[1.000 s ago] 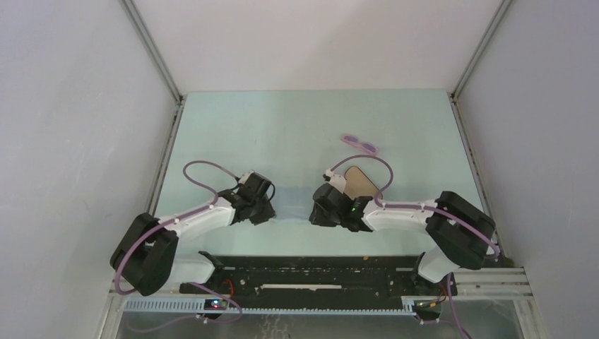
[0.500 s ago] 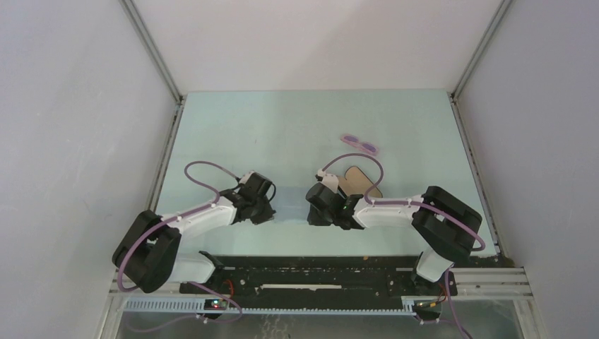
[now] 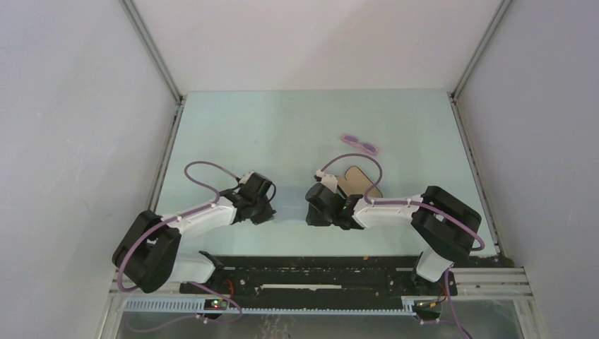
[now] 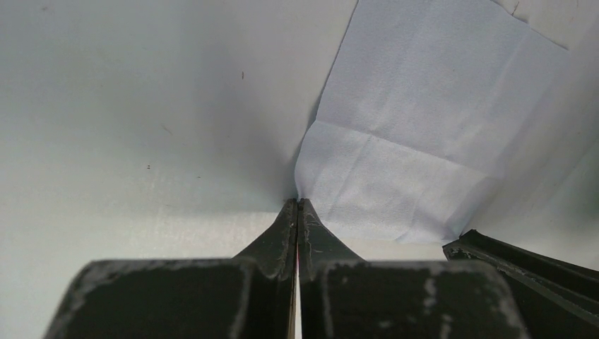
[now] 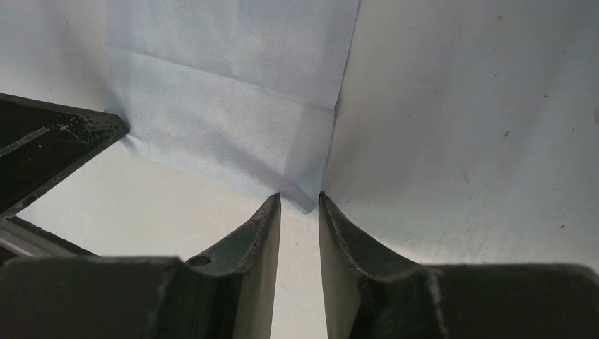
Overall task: Organize the sunglasses
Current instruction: Fold the glasses cleaning cloth at the center of the board.
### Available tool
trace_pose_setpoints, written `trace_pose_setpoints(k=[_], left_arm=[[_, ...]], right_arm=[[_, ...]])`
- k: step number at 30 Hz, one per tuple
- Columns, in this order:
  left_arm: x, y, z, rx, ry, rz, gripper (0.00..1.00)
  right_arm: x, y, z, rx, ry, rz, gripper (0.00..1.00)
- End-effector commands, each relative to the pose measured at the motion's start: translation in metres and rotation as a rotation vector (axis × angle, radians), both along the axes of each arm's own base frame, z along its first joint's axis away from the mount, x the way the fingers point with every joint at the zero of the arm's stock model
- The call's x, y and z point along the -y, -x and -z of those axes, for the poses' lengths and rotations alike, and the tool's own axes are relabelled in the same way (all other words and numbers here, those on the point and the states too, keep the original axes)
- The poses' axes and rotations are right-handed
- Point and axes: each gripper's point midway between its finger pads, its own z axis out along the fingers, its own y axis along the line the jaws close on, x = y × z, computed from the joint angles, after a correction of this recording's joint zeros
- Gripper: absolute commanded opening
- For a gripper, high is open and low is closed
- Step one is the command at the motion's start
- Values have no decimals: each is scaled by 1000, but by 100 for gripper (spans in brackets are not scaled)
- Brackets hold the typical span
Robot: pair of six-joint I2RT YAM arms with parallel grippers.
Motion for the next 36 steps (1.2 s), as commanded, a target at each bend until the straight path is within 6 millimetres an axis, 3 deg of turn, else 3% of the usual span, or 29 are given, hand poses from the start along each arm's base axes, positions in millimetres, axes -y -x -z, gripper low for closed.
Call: trace_pose_setpoints(k=[1,15,22,36], left_arm=[[-10,18,12,-61,-39,-4,0],[-10,17,12,-63,-43,-3,0],[-12,19,12,-56,-45,-8,0],[-17,22,16,-64,-58,-16,0]], right_arm=[[-11,-6,-7,14,-14,-15,35],[-11,-8,-1,1,11,-24,23],[-4,-3,-1,85,144,-52,34],[-8,3,-14,192,189,-100,35]])
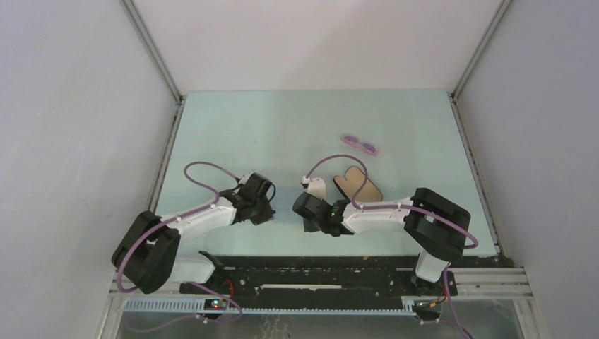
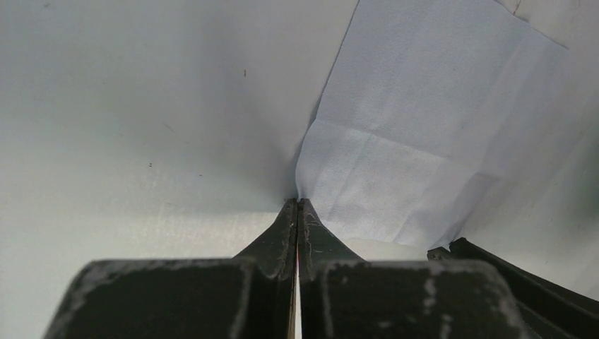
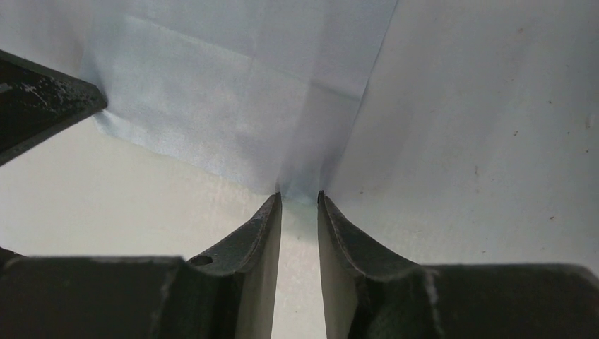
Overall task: Organize the sunglasses
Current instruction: Fold the glasses cleaning cloth at the center of the board.
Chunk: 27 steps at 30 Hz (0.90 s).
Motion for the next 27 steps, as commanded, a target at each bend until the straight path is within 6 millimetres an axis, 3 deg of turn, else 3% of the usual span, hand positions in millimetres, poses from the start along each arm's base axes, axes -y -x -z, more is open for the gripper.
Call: trace_pose_setpoints(k=[1,9,14,24,27], left_arm=[[-16,21,16,-63,-60,-15,0],[-16,20,14,-57,-57,-14,0],[-15,18,14,-55,-57,-18,0],[-16,19,14,-53,-54,-23,0],[-16,19,13,-52,-53,-25,0]], right_arm=[[-3,-4,-15,75,24,-19,35],[3,-13,3,32,49,19,42],[7,-17,7,27,58,41,39],[6,-16,7,26,55,37,17],[5,-15,5,28,54,33,4]])
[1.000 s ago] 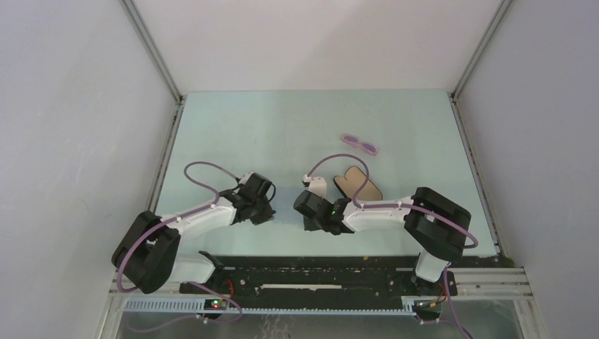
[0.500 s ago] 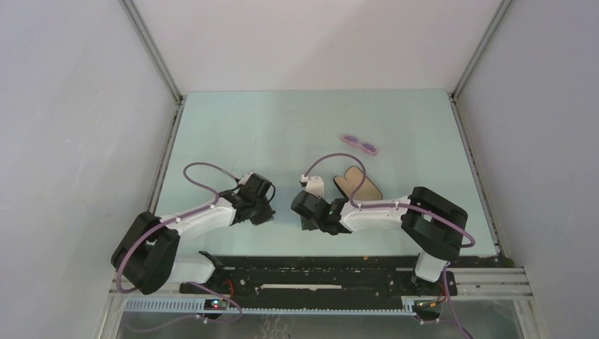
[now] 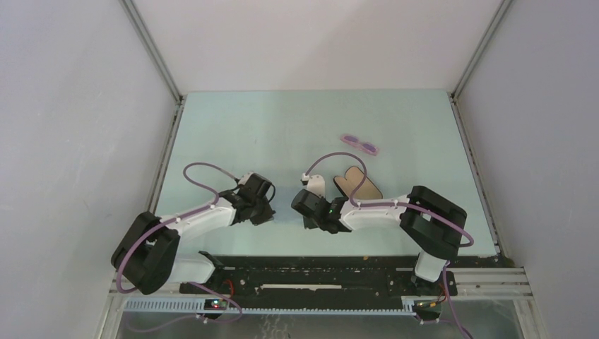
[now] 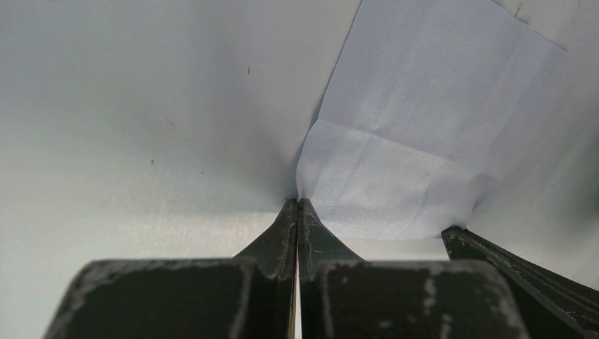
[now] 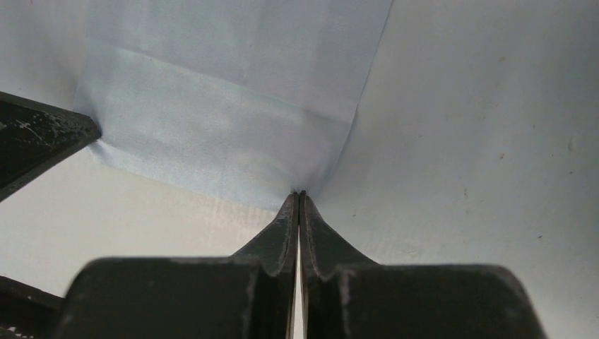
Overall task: Organize the sunglasses
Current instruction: Fold the glasses cleaning cloth at the center of the board.
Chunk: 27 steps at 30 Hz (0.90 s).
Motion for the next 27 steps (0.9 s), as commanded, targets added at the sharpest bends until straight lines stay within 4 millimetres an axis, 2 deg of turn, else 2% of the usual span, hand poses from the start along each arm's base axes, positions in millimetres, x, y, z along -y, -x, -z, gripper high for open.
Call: trace_pose_setpoints(k=[1,6,16,22,27], left_arm=[[-15,18,12,-50,-57,-11,0],[-16,17,3,-29,-59,-8,0],[-8,3,-37,59,-11,4,0],[-7,3,-67,109,22,15,0],[-13,7,-98,184,41,22,0]], right_arm=[[3,1,3,5,33,5,0],[5,1,-7,29,36,1,0],[7,-6,-41,81,-19,8,0],[12,-7,-78,148,-59,-3,0],[17,7,-109,200,-76,-39,0]])
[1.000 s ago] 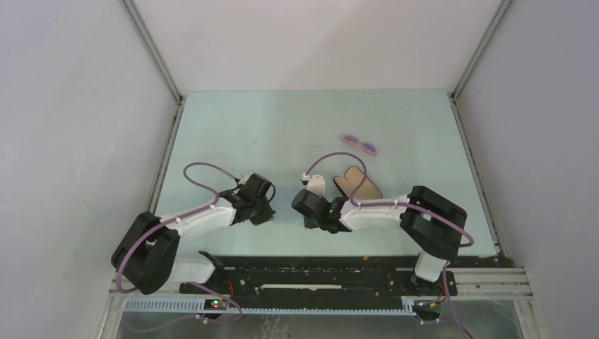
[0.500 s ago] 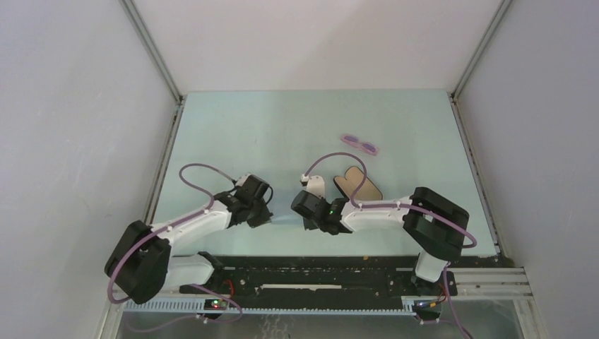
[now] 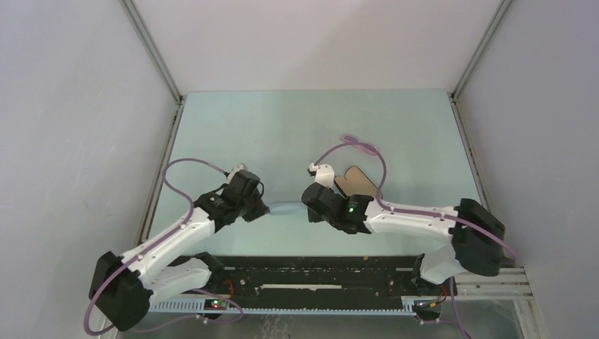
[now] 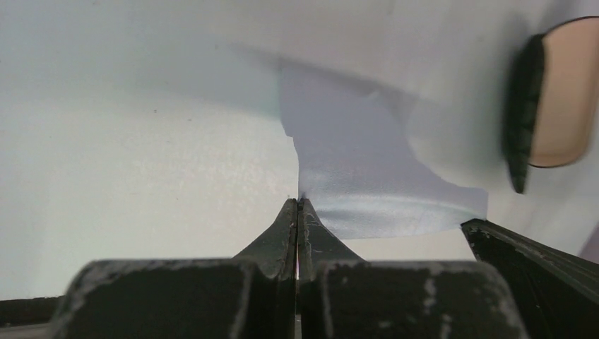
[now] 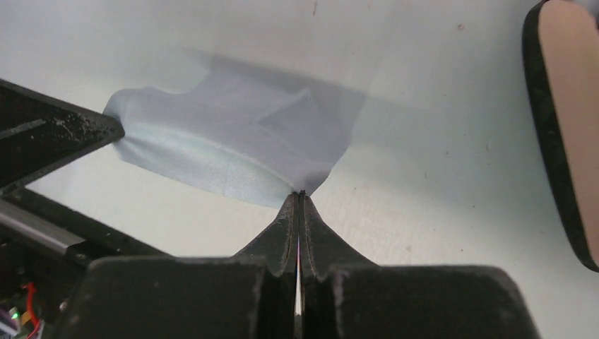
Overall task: Organize the sunglasses
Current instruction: Fold the glasses cleaning cloth at the center of the board.
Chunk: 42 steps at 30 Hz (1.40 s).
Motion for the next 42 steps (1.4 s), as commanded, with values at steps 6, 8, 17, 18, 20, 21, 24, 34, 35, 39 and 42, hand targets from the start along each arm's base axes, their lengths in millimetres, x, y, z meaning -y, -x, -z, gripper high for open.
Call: trace_pose_setpoints(k=[6,8,17,18,20,21,24,34,35,39,42], left_arm=[[-12,19,-62,121,22,25,0],[-10,28,-71,129,42,36,0],[-15,27,-65,113,-4,13,0],[-14,23,-60,99,-25,16,0],[-12,10,-49,81,-49,11,0],[-12,3,-41,65,-58,10,0],[-14,-22,-26,61,-76,3,0],[-9,-102,-4,16,-198,56,0],[-10,-107,-3,11,-209,60,0],[-15,-121,5,-13,-246,66,0],[-19,-131,11,-28,-261,62,0]], right_arm=[[17,33,-60,109,-25,-46,0],[16,45,-66,107,-41,-64,0],[15,44,-52,1,-56,-75,0],[15,38,-45,-13,-46,-70,0],[15,26,-34,-41,-44,-68,0],[14,19,-28,-57,-42,-69,0],[13,-5,-10,-79,-36,-72,0],[14,-81,39,-136,-3,-36,0],[14,-86,40,-135,1,-32,0],[13,-102,36,-116,4,-23,0],[13,-113,37,-109,21,-16,0]])
